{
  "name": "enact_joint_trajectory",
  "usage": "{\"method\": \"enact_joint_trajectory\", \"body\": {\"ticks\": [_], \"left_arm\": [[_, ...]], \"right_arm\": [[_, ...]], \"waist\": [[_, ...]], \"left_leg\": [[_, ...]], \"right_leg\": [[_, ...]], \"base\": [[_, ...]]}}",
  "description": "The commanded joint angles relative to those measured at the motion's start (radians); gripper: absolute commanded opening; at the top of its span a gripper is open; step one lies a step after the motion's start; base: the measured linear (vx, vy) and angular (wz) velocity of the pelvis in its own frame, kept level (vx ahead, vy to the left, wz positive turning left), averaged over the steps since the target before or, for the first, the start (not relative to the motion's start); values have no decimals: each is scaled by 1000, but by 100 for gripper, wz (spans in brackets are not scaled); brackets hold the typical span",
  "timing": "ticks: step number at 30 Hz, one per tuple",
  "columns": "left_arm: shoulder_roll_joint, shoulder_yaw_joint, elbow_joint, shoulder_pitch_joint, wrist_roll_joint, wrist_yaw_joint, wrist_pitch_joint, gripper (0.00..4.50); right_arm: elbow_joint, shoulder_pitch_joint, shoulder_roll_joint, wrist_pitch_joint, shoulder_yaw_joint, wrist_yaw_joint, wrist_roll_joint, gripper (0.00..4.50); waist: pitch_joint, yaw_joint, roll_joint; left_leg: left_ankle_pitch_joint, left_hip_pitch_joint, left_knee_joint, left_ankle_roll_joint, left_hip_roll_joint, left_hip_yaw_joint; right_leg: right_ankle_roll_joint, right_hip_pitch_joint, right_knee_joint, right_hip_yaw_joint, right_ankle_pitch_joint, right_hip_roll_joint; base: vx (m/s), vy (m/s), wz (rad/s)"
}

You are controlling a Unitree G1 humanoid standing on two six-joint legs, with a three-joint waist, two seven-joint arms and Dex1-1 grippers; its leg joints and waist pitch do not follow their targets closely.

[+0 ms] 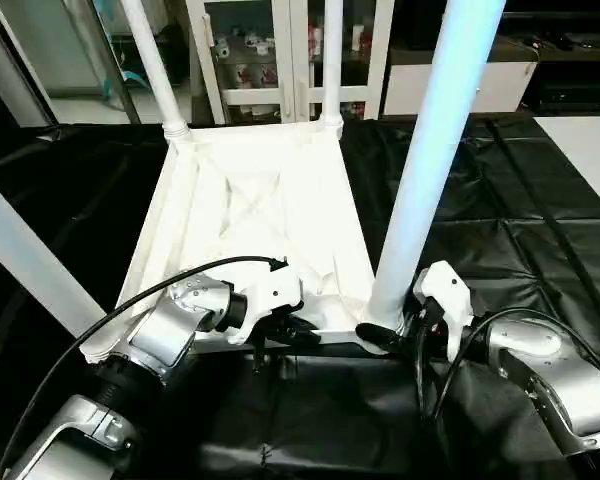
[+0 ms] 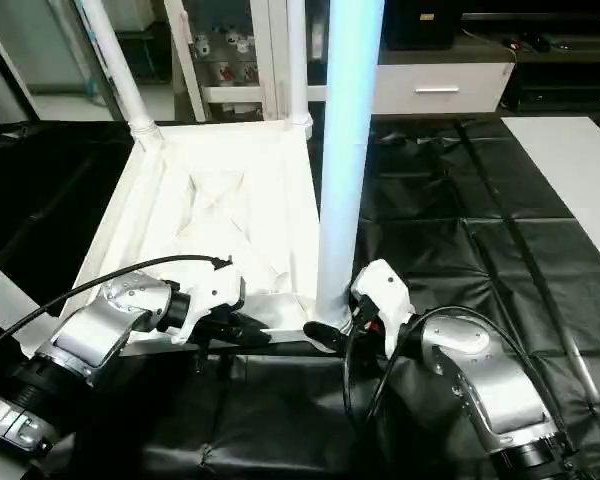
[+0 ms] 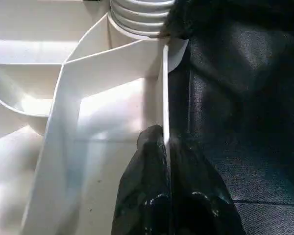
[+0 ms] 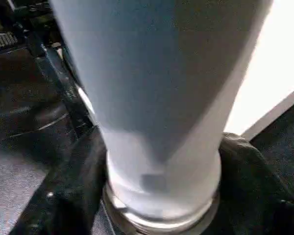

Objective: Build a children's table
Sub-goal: Rotate leg to tighten

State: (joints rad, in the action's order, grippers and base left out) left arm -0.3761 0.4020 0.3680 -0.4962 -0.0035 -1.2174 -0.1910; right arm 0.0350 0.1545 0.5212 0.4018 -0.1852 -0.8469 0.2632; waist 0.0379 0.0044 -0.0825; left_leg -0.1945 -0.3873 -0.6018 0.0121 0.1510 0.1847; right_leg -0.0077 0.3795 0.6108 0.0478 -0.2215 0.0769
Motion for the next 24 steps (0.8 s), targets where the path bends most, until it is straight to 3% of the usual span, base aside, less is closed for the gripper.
{"method": "enact_joint_trajectory", "body": {"ticks": [1, 9, 12, 13, 16, 17, 19, 20, 21, 24], "left_arm": [[-8, 28, -42, 13, -15, -51, -7, 0], [-10, 28, -43, 16, -17, -53, -14, 0], [18, 21, -2, 9, 2, 8, -32, 0], [40, 16, 25, 1, 8, 40, -38, 0], [90, 7, 82, -19, 23, 115, -48, 0], [108, 6, 104, -29, 29, 141, -53, 0], [157, 0, 156, -52, 45, 215, -64, 0], [173, -4, 172, -60, 48, 238, -71, 0], [228, -22, 231, -91, 56, 329, -94, 0], [287, -54, 304, -133, 63, 448, -121, 0]], "right_arm": [[-30, 14, 5, 3, 12, 13, -23, 290], [-32, 14, 2, 5, 12, 9, -14, 272], [-88, 37, -58, -2, 28, 119, -49, 272], [-113, 48, -91, -7, 35, 172, -62, 272], [-164, 77, -165, -11, 50, 293, -89, 272], [-189, 92, -195, -10, 54, 345, -102, 272], [-250, 126, -258, -10, 52, 437, -127, 272], [-270, 137, -276, -10, 51, 463, -133, 272], [-342, 178, -336, -12, 51, 549, -151, 271], [-431, 228, -395, -16, 66, 655, -172, 270]], "waist": [[-59, 2, 12], [-60, 2, 11], [-60, -1, 13], [-57, -4, 9], [-49, -24, 11], [-46, -33, 5], [-44, -47, 8], [-44, -54, 7], [-43, -60, 4], [-35, -76, 11]], "left_leg": [[-120, 18, 64, -119, 80, -35], [-111, 20, 62, -124, 80, -35], [-109, 17, 61, -126, 78, -34], [-123, 17, 63, -115, 77, -34], [-231, 20, 72, -56, 74, -36], [-274, 21, 74, -31, 73, -38], [-320, 19, 80, 1, 70, -44], [-356, 27, 79, 13, 69, -44], [-371, 28, 78, 16, 66, -43], [-446, 37, 77, 33, 61, -49]], "right_leg": [[-279, -47, -61, -41, 36, 77], [-281, -47, -59, -41, 43, 76], [-284, -46, -59, -41, 42, 77], [-284, -44, -62, -39, 13, 76], [-264, -41, -77, -39, -149, 72], [-252, -38, -81, -39, -211, 72], [-225, -38, -86, -36, -272, 69], [-218, -30, -91, -38, -298, 71], [-219, -27, -92, -39, -311, 71], [-184, -23, -110, -36, -443, 73]], "base": [[0, 0, 0], [0, 0, 0], [0, 0, 0], [0, 0, 0], [0, 0, 0], [0, 0, 0], [0, 0, 0], [0, 0, 0], [0, 0, 0], [0, 0, 0]]}}
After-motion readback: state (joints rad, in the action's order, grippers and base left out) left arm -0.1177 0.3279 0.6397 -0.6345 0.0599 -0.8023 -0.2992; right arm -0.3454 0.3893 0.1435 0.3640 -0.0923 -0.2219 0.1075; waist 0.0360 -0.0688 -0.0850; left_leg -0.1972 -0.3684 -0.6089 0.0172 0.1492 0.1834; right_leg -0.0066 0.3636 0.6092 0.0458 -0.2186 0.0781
